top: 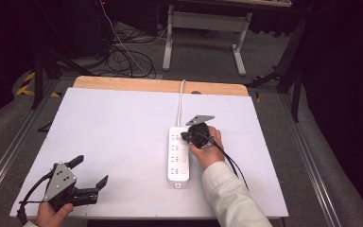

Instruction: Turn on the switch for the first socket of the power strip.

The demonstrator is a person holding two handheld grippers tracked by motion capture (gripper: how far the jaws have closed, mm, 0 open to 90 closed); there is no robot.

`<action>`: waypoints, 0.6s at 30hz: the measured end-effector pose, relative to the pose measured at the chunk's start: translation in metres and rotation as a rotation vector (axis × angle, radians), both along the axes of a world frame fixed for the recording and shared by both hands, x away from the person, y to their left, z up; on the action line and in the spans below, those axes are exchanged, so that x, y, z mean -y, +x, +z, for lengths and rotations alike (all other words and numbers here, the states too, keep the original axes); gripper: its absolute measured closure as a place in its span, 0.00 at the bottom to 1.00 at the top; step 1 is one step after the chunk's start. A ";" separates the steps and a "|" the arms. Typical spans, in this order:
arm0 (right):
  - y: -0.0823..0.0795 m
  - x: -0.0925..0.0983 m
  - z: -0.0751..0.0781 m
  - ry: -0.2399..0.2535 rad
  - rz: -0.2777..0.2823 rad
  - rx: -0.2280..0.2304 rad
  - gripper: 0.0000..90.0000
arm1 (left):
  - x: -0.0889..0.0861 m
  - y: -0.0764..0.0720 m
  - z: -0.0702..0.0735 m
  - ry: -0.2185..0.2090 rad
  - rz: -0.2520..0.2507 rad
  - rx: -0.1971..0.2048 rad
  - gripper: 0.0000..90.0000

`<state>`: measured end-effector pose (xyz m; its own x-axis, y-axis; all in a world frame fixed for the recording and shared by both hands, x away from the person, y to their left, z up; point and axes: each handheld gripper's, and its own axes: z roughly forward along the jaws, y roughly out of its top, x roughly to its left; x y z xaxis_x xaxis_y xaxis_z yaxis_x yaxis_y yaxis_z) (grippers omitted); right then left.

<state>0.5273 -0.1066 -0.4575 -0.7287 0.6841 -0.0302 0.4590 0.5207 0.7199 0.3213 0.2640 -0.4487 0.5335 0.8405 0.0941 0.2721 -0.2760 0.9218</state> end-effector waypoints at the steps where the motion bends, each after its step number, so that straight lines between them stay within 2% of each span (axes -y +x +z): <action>1: 0.000 0.000 0.000 0.000 -0.002 0.000 1.00 | 0.000 0.000 0.000 0.000 0.000 0.000 0.05; 18: -0.002 -0.003 -0.001 -0.017 -0.015 0.007 1.00 | 0.001 0.000 0.000 -0.004 -0.003 0.001 0.05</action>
